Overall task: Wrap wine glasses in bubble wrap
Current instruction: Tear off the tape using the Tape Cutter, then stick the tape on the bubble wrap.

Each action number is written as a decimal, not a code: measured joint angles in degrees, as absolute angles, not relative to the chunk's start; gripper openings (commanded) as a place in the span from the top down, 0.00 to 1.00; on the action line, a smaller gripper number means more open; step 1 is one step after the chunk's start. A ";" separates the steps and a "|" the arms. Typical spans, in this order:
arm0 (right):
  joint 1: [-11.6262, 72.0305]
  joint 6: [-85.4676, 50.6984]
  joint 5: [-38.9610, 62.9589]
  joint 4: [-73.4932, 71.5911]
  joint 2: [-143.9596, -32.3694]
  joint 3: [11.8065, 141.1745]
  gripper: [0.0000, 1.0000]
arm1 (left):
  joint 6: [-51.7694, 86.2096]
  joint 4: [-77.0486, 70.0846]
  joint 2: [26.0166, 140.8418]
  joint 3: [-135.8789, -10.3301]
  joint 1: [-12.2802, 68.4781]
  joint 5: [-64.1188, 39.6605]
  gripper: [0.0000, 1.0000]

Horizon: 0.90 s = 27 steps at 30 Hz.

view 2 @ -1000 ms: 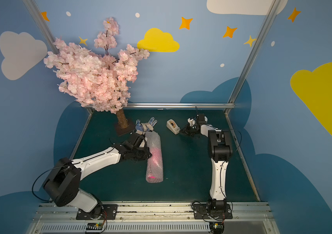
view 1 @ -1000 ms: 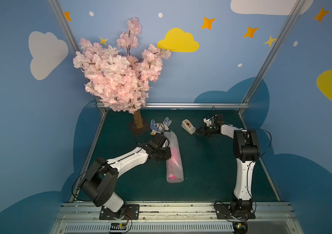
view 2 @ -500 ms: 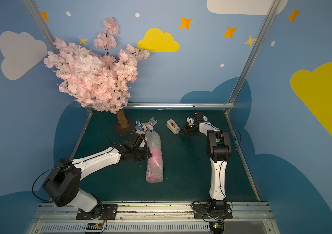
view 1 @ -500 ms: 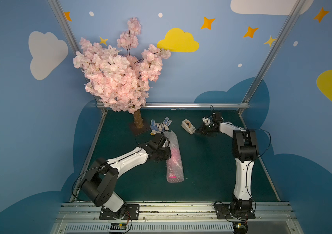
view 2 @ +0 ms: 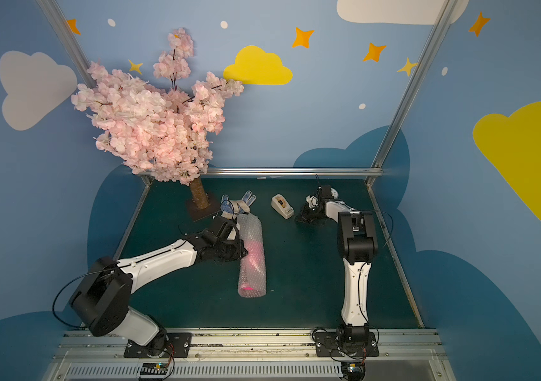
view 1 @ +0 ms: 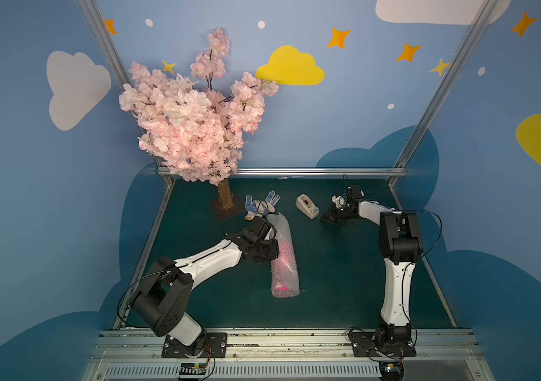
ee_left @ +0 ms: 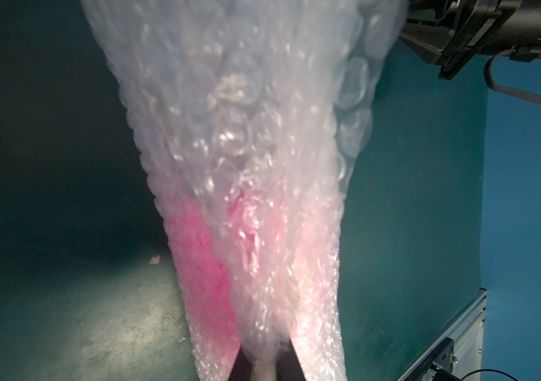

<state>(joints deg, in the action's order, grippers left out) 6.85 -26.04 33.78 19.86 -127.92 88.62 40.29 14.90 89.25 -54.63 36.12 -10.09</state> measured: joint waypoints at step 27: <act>29.45 -12.86 53.28 32.77 -97.10 70.65 1.00 | 40.18 9.80 89.80 -53.01 36.03 -11.88 0.88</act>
